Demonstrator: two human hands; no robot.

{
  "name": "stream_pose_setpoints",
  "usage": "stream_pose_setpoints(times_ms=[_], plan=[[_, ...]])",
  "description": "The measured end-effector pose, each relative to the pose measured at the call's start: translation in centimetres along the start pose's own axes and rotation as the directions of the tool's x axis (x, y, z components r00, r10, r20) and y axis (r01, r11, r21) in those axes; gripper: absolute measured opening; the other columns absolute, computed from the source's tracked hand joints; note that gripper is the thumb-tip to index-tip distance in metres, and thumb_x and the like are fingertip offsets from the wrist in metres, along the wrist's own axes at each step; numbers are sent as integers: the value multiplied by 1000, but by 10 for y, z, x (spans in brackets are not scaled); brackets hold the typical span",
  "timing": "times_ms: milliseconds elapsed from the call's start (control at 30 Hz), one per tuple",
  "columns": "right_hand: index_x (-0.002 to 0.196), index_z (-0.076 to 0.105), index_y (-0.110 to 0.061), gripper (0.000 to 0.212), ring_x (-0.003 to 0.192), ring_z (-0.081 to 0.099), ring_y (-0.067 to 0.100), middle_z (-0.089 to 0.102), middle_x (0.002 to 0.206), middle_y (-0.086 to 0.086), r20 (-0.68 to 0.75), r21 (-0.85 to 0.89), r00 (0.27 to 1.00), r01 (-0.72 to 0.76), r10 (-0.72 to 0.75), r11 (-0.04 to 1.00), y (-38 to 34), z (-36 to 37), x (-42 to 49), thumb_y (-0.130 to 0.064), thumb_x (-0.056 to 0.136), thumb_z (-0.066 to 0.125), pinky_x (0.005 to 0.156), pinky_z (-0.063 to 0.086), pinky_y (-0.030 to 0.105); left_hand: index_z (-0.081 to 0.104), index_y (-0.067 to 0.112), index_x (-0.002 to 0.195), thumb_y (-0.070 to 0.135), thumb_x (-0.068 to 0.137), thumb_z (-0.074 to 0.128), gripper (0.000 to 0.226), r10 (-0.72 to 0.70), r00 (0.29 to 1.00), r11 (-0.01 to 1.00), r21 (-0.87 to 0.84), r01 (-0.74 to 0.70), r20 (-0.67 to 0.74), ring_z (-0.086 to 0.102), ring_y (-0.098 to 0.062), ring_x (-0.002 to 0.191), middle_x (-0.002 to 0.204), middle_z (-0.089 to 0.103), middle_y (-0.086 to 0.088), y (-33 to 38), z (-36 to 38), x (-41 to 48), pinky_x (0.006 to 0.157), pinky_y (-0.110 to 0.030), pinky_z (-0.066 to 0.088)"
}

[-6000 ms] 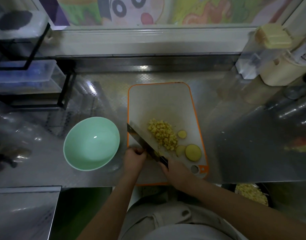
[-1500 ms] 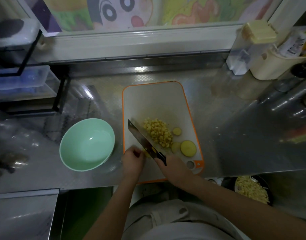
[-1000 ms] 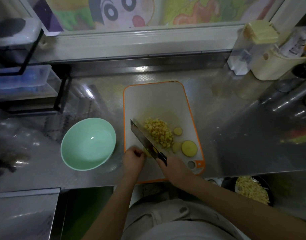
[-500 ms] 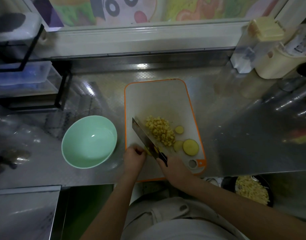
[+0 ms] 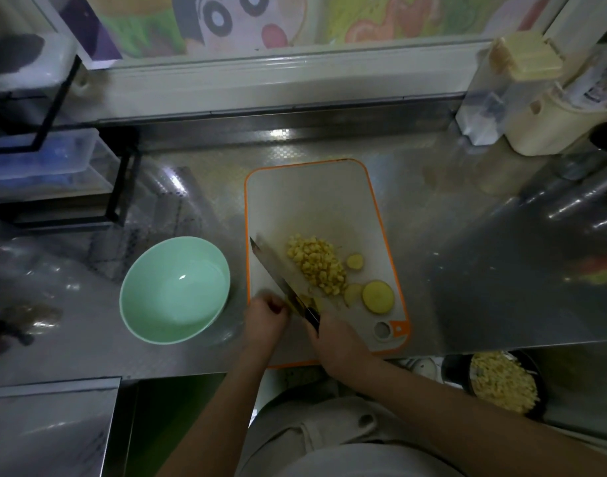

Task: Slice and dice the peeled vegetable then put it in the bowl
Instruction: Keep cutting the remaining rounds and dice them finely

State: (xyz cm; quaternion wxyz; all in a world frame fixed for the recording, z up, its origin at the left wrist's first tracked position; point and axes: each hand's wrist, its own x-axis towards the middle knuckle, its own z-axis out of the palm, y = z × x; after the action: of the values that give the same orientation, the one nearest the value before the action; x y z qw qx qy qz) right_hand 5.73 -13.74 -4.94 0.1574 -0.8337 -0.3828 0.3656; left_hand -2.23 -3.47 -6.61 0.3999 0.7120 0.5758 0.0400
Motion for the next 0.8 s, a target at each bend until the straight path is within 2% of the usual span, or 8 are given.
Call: stream_pose_setpoints(times_ms=[133,233,367,433,500,600,700,800], plan=[[64,30,-27,38,67,47,16,36,63,-8,-1,45,1000,25,-25,999,3,-4,1,-38,100,37,58,34,27,68,3,80,7,83,61,9,-4,1000,1000,21,4,4,52,-13,70,71,57,-2,1,0,0,54,-18,30],[77,50,-17,33,70,55,21,54,75,6,-7,20,998,59,-59,998,6,-12,5,-37,100,38,61,42,29,67,6,78,9,82,61,8,-3,1000,999,38,3,6,52,-12,69,71,57,-1,0,0,1,55,-16,30],[75,50,-13,33,78,59,25,58,80,10,-17,162,998,66,-64,984,16,-14,10,-36,98,44,63,39,31,68,8,79,11,82,62,7,-5,1000,999,47,5,-8,52,-12,72,73,57,0,-2,1,1,61,-17,33],[86,58,-8,33,77,60,20,61,81,8,-62,240,996,70,-57,968,18,-16,12,-37,97,47,62,41,28,62,15,73,9,81,63,10,12,1000,1000,13,-12,-9,53,-12,72,71,57,2,-4,3,3,56,-16,32],[79,56,-11,29,63,51,8,54,70,-1,-75,348,995,81,-59,934,18,-23,11,-33,96,49,53,34,18,53,20,66,5,80,63,23,44,999,999,-30,-44,-21,53,-12,69,66,54,5,-6,5,2,51,-16,31],[61,39,-17,40,41,36,5,39,50,-4,-1,519,999,45,-52,854,19,-36,8,-32,97,49,45,29,21,51,20,64,-2,84,56,30,81,994,973,-210,-96,-80,50,-10,65,65,52,7,-5,7,1,55,-8,34],[62,35,-19,40,33,28,6,32,44,-6,121,717,992,-70,-24,694,21,-44,6,-33,98,47,35,24,17,59,13,78,9,96,44,23,-84,992,844,-536,21,-94,50,-19,66,70,54,-2,3,9,3,63,-27,41],[61,32,-20,43,31,23,4,29,42,-8,205,791,978,-153,-21,593,19,-48,5,-36,98,45,32,21,14,61,7,100,16,100,37,26,-104,994,722,-690,55,-29,54,-18,68,78,59,-7,20,6,4,62,-27,44]])
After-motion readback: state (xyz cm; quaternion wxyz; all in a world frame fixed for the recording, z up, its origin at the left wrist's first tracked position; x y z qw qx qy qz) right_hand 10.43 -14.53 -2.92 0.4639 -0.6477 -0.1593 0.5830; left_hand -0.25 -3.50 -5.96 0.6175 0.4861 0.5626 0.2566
